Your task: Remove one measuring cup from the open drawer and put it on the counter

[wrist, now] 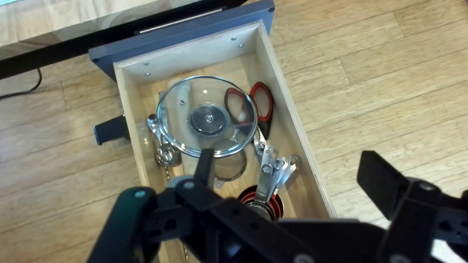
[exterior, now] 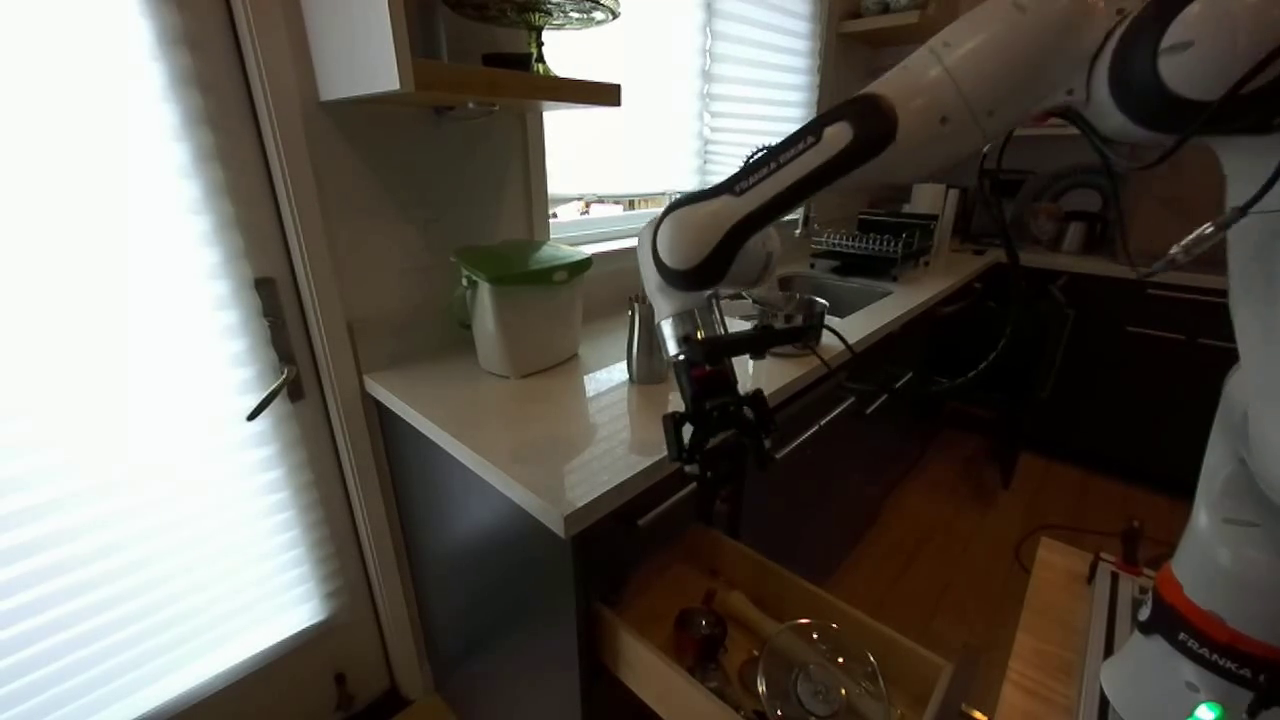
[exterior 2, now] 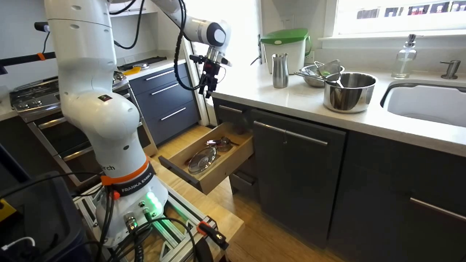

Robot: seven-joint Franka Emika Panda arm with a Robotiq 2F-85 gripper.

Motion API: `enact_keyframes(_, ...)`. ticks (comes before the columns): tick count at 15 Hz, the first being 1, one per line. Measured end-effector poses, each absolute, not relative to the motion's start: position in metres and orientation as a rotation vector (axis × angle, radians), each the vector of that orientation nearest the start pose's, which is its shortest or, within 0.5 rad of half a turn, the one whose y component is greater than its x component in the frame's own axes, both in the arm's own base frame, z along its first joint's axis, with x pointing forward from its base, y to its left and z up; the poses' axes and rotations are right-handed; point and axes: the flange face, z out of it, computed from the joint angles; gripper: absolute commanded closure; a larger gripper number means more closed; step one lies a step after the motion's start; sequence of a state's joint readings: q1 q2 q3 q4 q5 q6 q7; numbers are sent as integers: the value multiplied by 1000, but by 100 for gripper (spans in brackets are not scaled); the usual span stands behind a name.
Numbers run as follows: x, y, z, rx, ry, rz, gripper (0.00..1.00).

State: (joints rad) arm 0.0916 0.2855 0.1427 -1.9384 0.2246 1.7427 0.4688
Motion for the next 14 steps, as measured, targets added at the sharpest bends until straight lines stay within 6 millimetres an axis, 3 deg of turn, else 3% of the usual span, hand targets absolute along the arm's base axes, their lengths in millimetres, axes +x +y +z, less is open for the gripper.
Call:
enact_keyframes(1,539,139,296,-2893,498,854,0)
enact_keyframes(3,546,131,283,-2866,517,881,0)
enact_keyframes(8,543,141,290,-2895,477,867,0)
enact_keyframes(11,523,171,284,-2931,475,890,0)
enact_keyframes(14,497,214,264,-2923,526,841,0)
